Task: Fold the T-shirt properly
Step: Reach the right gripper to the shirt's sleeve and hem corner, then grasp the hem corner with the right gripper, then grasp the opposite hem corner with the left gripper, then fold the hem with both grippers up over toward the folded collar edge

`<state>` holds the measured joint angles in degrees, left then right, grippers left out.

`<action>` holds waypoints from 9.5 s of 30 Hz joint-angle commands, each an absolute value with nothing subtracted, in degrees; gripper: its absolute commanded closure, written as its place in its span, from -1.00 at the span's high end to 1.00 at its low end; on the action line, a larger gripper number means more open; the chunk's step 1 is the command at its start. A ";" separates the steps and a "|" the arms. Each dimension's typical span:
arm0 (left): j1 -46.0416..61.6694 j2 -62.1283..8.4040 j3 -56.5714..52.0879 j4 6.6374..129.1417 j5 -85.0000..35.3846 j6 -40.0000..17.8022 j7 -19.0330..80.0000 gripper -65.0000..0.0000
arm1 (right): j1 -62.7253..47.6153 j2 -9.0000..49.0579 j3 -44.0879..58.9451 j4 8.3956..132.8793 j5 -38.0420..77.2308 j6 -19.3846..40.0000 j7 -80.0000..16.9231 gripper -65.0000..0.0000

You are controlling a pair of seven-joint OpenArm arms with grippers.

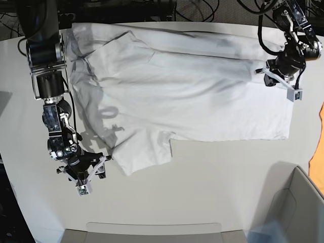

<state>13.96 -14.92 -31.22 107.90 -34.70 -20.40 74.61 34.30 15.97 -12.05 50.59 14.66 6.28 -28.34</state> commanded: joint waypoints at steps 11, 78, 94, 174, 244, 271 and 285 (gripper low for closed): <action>12.88 -15.60 -31.43 108.88 -35.30 -20.44 73.80 -1.00 | 39.69 10.51 -16.57 31.96 14.55 6.02 -15.78 -0.06; 2.59 -15.43 -27.47 104.31 -35.30 -20.53 73.27 -1.00 | 39.87 6.64 -19.30 29.41 14.11 5.58 -14.11 -0.04; 3.03 -13.93 -27.47 104.31 -35.30 -20.53 73.36 -1.00 | 35.12 6.73 -22.46 43.91 14.37 1.98 -10.68 -0.04; -30.11 -36.53 -7.34 36.97 -35.03 -16.75 37.14 -0.42 | 30.20 12.62 -22.90 56.84 14.29 6.55 -25.19 -1.00; -16.75 -34.68 -18.33 57.36 -35.30 -28.35 45.05 -1.00 | 14.29 12.97 -1.89 90.15 14.64 12.79 -34.77 -1.00; 5.14 -31.78 -34.42 82.51 -35.38 -28.44 54.37 -1.00 | -21.23 16.13 17.10 118.29 27.30 13.85 -35.91 -1.00; 9.89 -29.14 -37.41 91.56 -35.38 -28.44 60.53 -1.00 | -35.38 20.70 19.38 118.64 33.45 13.85 -30.02 -1.00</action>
<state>10.41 -27.68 -36.82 90.37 -34.74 -28.34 61.58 -35.07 19.97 18.94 117.51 33.01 13.76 -30.96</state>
